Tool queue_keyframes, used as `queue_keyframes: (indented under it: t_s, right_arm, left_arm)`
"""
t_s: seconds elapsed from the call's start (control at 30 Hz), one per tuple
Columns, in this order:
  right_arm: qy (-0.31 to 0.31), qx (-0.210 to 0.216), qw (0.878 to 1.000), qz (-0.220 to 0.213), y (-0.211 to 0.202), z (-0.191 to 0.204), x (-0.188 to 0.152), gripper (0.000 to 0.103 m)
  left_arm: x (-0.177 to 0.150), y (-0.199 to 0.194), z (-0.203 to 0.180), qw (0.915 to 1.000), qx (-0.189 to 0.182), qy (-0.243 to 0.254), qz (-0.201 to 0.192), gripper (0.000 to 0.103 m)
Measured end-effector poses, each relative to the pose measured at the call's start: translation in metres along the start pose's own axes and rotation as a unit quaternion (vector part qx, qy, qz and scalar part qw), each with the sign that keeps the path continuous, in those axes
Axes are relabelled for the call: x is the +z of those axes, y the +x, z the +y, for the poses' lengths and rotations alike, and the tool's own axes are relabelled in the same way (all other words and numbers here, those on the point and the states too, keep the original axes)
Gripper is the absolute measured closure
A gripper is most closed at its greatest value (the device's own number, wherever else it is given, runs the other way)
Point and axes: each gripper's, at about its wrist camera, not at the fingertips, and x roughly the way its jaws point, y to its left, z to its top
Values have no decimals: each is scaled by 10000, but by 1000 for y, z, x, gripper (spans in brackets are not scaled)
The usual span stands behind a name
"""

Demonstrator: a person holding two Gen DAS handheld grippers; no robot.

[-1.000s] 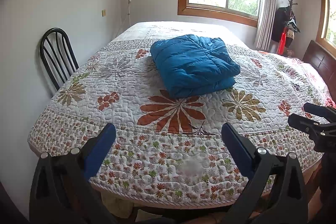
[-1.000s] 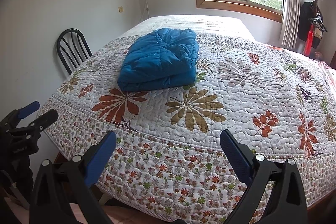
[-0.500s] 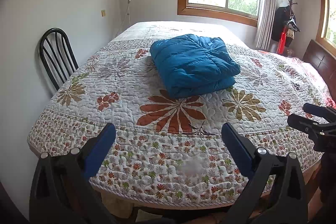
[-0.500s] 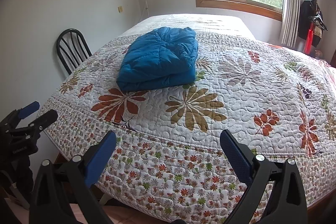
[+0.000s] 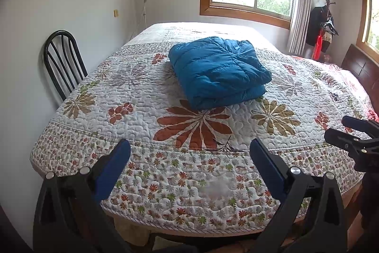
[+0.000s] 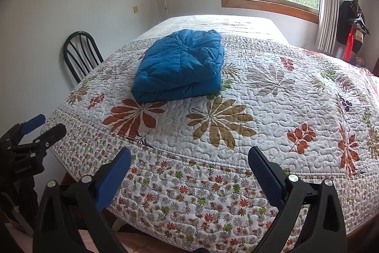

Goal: Fold large clothes

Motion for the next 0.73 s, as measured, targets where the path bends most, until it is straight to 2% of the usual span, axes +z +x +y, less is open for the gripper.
queue_keyframes:
  t_s: [0.73]
  right_arm:
    - [30, 33, 9999, 144, 12, -8, 1, 4]
  left_arm:
    - [2, 10, 4, 10000, -26, -15, 66, 3]
